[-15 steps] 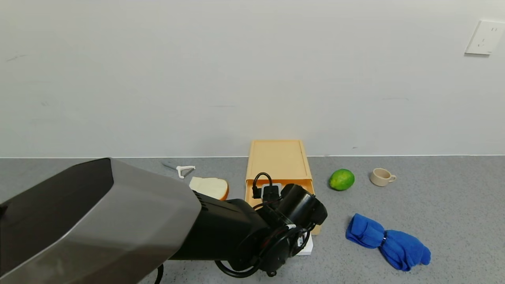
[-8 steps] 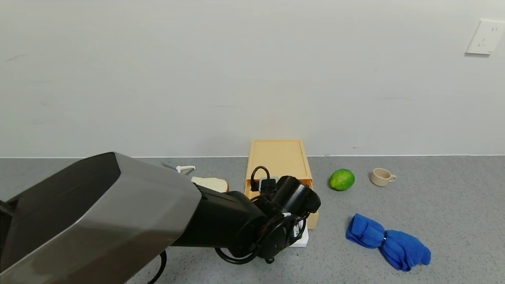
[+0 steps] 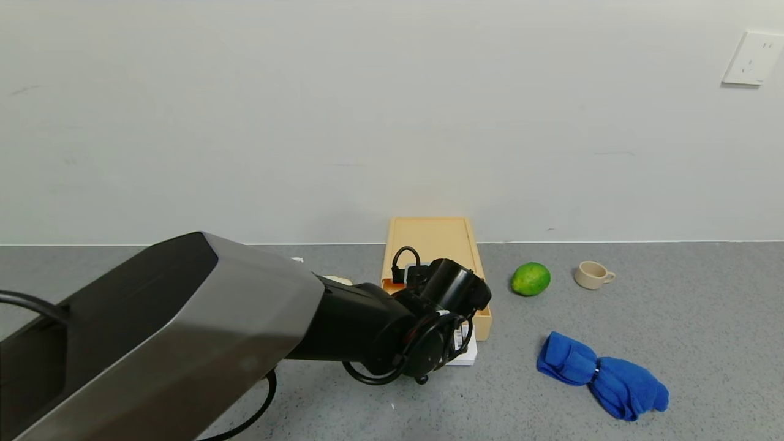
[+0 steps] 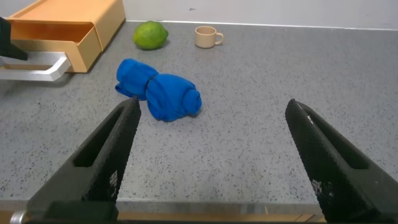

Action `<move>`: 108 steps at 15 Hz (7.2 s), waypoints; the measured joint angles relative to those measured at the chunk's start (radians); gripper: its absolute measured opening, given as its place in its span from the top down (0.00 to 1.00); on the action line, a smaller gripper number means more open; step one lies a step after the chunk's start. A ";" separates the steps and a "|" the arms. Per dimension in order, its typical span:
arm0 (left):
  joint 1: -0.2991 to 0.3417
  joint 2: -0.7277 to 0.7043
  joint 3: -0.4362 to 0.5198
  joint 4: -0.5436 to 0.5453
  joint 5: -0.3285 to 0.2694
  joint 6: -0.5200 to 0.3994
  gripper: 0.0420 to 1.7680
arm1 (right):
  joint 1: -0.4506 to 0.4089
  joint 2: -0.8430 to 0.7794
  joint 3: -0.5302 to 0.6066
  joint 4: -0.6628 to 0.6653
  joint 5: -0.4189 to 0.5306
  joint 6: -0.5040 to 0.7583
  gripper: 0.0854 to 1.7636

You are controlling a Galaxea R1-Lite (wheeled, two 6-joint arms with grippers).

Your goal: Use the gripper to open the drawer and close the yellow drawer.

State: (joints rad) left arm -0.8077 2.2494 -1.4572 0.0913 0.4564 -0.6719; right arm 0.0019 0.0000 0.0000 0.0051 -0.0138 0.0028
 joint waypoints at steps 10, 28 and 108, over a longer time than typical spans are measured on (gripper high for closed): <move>0.066 0.062 -0.126 -0.001 -0.021 0.088 0.96 | 0.000 0.000 0.000 0.000 0.000 0.000 0.03; 0.122 0.130 -0.251 -0.001 -0.045 0.137 0.96 | 0.000 0.000 0.000 0.000 0.001 0.000 0.03; 0.797 -2.074 0.839 0.396 -0.204 0.691 0.03 | 0.000 0.000 0.000 0.000 0.000 0.000 0.03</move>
State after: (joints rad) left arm -0.0109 0.1751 -0.6181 0.4872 0.2519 0.0196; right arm 0.0019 0.0000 0.0000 0.0051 -0.0134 0.0032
